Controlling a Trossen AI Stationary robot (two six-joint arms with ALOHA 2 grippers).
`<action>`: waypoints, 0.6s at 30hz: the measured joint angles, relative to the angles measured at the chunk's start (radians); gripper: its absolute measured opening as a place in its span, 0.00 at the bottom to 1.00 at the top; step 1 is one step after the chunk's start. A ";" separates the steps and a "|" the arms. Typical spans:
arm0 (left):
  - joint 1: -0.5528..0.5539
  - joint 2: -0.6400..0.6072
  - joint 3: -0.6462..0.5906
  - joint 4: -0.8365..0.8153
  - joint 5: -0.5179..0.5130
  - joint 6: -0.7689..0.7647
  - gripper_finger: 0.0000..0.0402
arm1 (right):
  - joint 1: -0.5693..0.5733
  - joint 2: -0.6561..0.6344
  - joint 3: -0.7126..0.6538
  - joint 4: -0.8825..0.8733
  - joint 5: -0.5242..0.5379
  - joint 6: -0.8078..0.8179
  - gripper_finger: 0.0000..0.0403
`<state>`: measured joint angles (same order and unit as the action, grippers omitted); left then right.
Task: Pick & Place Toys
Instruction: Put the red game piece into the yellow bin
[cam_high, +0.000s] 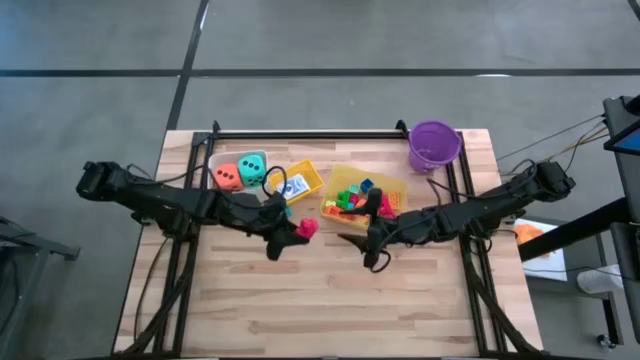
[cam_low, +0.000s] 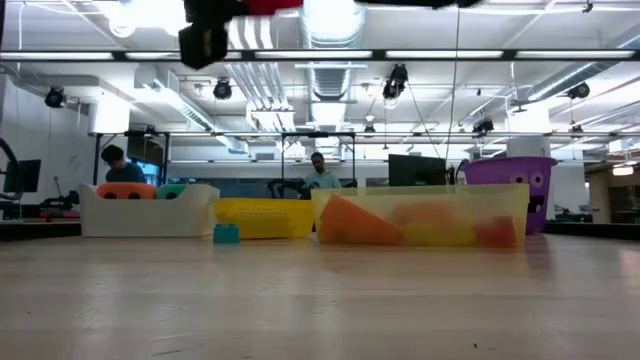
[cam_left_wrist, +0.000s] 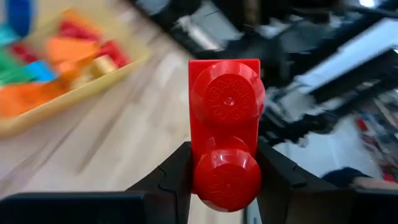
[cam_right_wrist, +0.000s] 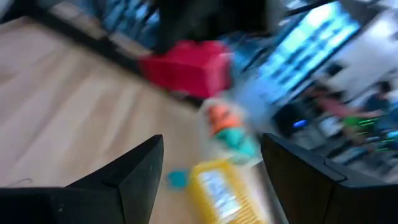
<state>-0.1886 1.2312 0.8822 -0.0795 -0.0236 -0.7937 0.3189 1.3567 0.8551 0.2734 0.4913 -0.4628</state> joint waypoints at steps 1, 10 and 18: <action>-0.007 0.002 0.000 0.031 0.005 0.018 0.30 | 0.000 0.000 0.000 0.040 0.007 -0.023 0.67; -0.013 0.017 0.000 0.155 0.043 0.098 0.30 | -0.001 0.000 0.020 0.172 0.002 -0.083 0.67; -0.006 0.017 -0.003 0.263 0.012 0.138 0.30 | 0.001 0.057 0.090 0.182 0.029 -0.118 0.66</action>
<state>-0.1944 1.2480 0.8787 0.1835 -0.0117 -0.6552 0.3198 1.4137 0.9447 0.4554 0.5200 -0.5806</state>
